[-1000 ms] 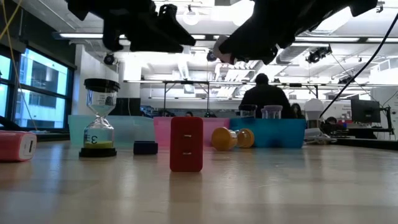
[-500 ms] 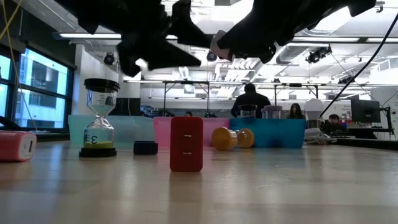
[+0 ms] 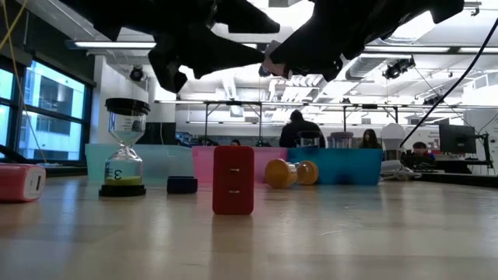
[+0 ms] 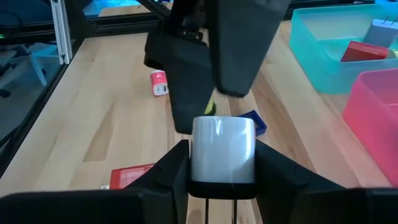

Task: Pick & Place Office items
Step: Put the white black adapter into the green bin

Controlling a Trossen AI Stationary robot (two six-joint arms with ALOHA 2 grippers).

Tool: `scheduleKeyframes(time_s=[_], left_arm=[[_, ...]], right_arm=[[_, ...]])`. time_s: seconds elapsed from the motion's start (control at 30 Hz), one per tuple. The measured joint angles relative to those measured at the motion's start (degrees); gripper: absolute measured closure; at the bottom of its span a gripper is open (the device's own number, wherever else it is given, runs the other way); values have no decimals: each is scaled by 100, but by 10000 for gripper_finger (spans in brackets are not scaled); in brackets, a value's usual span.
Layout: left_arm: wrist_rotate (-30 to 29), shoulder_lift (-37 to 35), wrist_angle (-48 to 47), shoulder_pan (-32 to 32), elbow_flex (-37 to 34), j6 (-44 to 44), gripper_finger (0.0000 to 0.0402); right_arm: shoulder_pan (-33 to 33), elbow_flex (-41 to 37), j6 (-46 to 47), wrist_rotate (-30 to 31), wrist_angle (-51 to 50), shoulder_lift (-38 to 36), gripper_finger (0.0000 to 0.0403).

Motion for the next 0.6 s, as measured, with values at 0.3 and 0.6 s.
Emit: scheduleKeyframes(time_s=[0.3,0.6], left_arm=[[20,77,-77,38,-1,-86,155],[20,430,419,38,1,216,155]], right_arm=[[0,0,-20,-119,107,0,280],[-88,0,4,-228,169,4,281]])
